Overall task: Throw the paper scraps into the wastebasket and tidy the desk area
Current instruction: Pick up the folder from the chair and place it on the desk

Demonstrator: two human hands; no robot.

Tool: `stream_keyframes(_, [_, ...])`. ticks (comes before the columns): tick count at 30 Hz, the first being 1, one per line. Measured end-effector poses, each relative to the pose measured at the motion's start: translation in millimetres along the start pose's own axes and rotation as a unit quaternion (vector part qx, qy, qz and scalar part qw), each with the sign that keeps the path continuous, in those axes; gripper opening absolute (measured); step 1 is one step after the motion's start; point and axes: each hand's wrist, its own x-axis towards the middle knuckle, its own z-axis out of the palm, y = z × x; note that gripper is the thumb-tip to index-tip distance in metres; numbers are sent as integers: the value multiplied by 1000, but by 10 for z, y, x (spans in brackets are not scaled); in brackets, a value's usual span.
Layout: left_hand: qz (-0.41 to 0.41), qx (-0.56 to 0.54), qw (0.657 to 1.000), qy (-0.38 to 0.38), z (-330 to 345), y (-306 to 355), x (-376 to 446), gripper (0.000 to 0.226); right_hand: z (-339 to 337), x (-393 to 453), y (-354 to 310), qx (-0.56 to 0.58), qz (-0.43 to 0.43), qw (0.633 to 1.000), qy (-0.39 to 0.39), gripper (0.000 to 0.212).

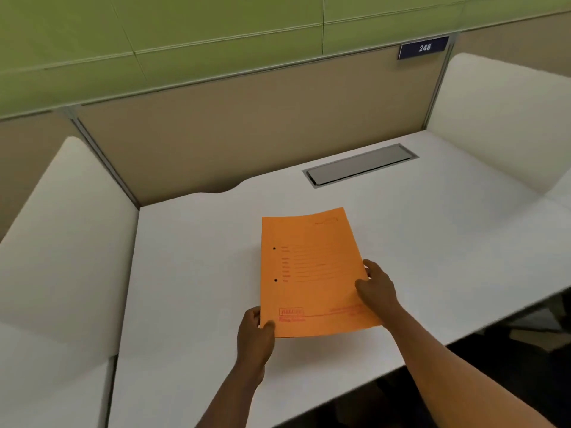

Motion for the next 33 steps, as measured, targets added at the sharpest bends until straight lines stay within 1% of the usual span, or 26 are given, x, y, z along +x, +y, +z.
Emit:
stream_keyframes(2, [-35,-4,999,9,152,24,283,30,59,375,-9,-18,8,1000,-23,61])
stream_keyframes(5, [-78,-5,996,37,365,59,634,27,150,908,-29,-44,15,996,-79,61])
stream_keyframes(8, [-97,10,992,78,547,80,920,24,253,1388,-76,-62,15,992,-113,57])
stream_keyframes(10, [-78,73,989,97,644,113,1095,26,319,1672,-122,-65,15,990,-123,59])
stream_keyframes(12, [-34,171,979,104,722,100,1289,44,382,1903,-165,-76,8,989,-129,65])
stream_keyframes(13, [-10,233,967,101,747,65,1392,57,423,1999,-176,-89,-2,987,-131,69])
stream_keyframes(15, [60,367,925,81,775,-47,1587,77,504,2147,-175,-143,-38,979,-142,79])
stream_keyframes(17, [118,458,880,45,785,-150,1738,85,586,2237,-125,-244,-92,952,-162,89])
stream_keyframes(18, [128,482,866,31,789,-180,1812,87,628,2274,-82,-291,-116,933,-177,95])
stream_keyframes(20, [131,500,856,17,806,-188,1958,89,709,2368,11,-361,-154,898,-200,106])
stream_keyframes(22, [132,507,851,17,817,-156,2100,89,789,2476,67,-397,-175,878,-201,109])
stream_keyframes(25, [131,516,846,25,810,-87,2316,90,908,2660,37,-409,-184,875,-184,111])
stream_keyframes(33, [142,521,841,40,753,123,2964,90,1148,3221,-252,-404,-205,875,-170,116])
